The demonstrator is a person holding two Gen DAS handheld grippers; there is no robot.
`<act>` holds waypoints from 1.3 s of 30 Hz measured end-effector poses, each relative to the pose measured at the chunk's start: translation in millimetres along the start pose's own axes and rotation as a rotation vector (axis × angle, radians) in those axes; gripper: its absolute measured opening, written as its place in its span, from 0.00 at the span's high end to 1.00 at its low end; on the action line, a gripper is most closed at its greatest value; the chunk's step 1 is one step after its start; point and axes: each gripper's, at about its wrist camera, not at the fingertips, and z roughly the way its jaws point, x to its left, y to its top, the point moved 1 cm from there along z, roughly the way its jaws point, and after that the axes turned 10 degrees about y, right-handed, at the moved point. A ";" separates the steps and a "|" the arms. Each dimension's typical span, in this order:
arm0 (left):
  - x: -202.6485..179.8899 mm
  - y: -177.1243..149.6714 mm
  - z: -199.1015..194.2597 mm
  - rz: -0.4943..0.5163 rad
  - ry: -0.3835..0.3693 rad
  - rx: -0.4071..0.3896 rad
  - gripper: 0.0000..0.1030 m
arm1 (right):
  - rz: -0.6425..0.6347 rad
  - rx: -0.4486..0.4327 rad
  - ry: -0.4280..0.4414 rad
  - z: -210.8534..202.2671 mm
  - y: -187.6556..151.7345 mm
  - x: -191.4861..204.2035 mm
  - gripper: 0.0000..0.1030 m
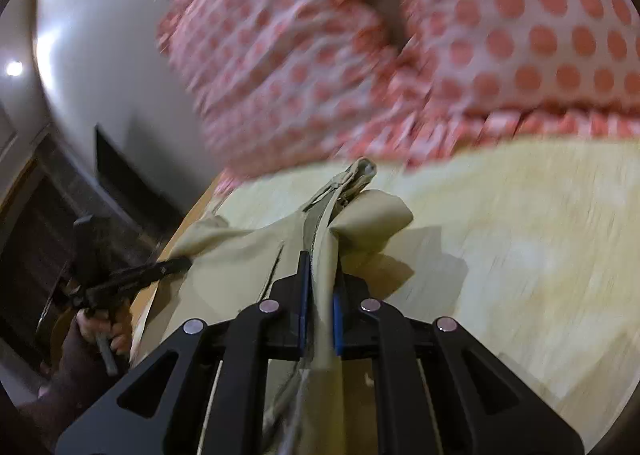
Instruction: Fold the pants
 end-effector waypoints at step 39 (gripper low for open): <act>-52.2 -184.9 -91.9 -0.024 0.308 -0.059 0.02 | -0.187 0.042 -0.452 -20.8 -188.0 107.4 0.01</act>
